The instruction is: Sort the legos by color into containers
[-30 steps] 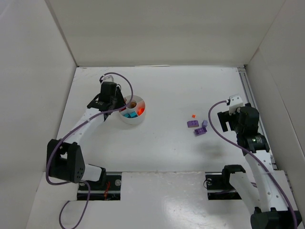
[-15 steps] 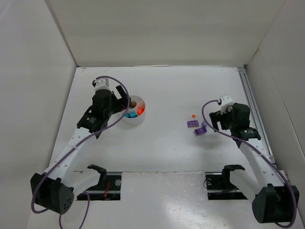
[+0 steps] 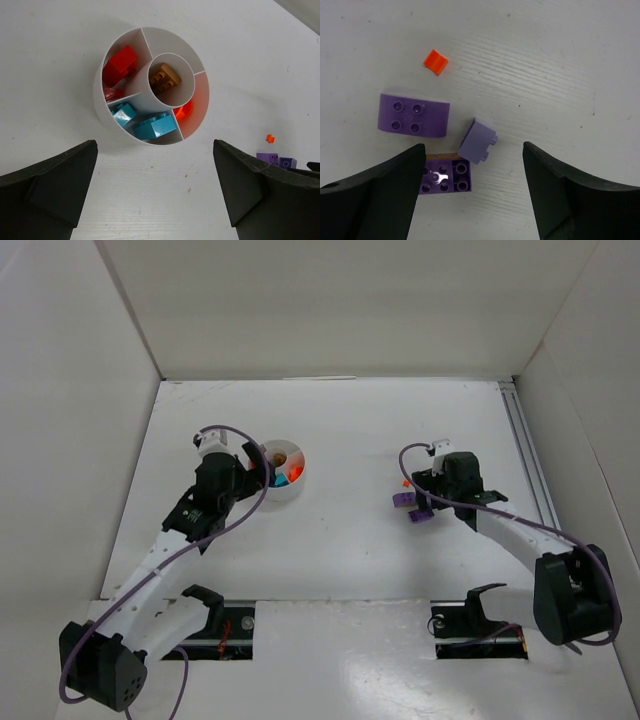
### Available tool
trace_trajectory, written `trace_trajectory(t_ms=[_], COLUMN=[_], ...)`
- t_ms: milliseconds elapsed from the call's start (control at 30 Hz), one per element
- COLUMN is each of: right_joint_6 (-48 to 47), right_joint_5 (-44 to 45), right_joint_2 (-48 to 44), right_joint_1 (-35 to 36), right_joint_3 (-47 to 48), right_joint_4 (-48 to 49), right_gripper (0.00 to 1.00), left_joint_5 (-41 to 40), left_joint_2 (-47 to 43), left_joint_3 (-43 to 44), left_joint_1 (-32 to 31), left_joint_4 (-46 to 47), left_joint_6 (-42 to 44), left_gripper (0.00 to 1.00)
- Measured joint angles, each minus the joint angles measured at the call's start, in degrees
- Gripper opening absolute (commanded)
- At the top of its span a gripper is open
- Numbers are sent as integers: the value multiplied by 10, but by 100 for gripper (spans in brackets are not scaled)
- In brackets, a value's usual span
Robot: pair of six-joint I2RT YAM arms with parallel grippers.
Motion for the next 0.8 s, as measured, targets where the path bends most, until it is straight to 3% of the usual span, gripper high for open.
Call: trace_trajectory(t_ms=[200, 367, 567, 633, 800], right_joint_6=[42, 56, 62, 62, 43], right_joint_5=[25, 35, 39, 37, 13], right_joint_2=[35, 53, 88, 97, 96], right_joint_1=[0, 0, 0, 0, 7], right_joint_3=[0, -1, -1, -1, 0], right_joint_4=[25, 37, 56, 60, 72], right_gripper=[75, 54, 38, 23, 16], left_joint_5=[-2, -7, -13, -16, -37], left_joint_2=[-11, -19, -26, -28, -37], left_joint_3=[-8, -10, -19, -21, -27], left_joint_1=[0, 0, 0, 0, 0], left_joint_4=[4, 7, 7, 7, -2], left_joint_6=[-6, -10, -13, -16, -27], left_gripper=[100, 100, 100, 100, 100])
